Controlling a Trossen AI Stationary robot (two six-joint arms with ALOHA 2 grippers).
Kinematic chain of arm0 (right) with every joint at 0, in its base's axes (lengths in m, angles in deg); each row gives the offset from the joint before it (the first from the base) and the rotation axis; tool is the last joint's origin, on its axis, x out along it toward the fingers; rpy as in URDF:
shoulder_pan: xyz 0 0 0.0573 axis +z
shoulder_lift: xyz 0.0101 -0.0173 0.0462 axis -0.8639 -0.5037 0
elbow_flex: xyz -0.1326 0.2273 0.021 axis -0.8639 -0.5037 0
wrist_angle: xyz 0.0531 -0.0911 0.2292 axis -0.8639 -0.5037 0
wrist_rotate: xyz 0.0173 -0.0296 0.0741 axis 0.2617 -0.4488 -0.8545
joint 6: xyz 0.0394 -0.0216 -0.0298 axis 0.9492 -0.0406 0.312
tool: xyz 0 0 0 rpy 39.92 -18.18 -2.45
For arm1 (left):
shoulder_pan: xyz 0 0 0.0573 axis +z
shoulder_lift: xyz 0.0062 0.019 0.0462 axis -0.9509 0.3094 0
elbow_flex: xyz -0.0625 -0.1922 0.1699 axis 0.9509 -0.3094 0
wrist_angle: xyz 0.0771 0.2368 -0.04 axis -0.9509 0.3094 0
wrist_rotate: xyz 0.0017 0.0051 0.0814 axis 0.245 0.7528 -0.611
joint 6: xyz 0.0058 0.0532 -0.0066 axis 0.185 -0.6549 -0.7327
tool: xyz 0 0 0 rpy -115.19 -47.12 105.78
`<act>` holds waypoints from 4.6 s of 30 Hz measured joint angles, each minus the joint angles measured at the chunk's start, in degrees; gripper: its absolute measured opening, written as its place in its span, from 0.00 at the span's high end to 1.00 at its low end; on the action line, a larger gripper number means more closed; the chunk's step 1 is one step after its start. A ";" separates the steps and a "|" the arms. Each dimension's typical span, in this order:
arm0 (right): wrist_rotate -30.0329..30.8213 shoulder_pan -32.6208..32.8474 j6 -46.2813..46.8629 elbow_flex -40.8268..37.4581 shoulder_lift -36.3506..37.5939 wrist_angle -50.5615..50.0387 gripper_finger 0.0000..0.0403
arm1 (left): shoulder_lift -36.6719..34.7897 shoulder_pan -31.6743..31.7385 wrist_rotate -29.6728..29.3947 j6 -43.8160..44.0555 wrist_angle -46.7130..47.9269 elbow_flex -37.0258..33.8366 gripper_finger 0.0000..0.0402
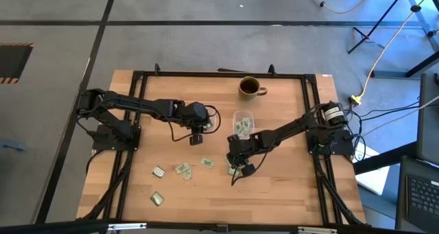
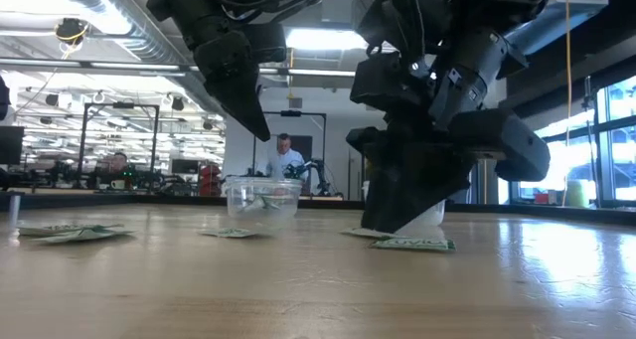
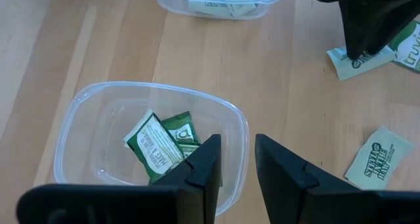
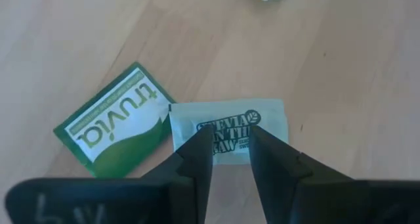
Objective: Pick and place items into bin
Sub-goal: Put the stevia packet into the right transparent bin, then put the truvia packet into the left transparent bin
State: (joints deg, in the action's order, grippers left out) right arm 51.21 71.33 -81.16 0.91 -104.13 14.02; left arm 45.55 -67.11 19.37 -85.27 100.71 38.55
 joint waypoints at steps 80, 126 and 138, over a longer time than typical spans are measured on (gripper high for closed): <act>7.82 -8.14 2.53 -0.24 13.08 -17.25 0.60 | 0.00 0.00 0.99 -0.04 -0.04 -0.02 0.78; 2.23 8.44 9.27 -0.17 4.58 -2.28 0.60 | 0.00 0.00 0.98 0.00 -0.01 -0.04 0.78; 1.92 7.22 10.59 0.00 0.51 -1.19 0.60 | 0.00 -0.02 0.98 0.13 -0.02 -0.04 0.78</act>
State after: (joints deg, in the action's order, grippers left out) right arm 53.14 78.54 -70.57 0.91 -103.63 12.83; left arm 45.55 -67.13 20.36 -85.14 100.69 38.51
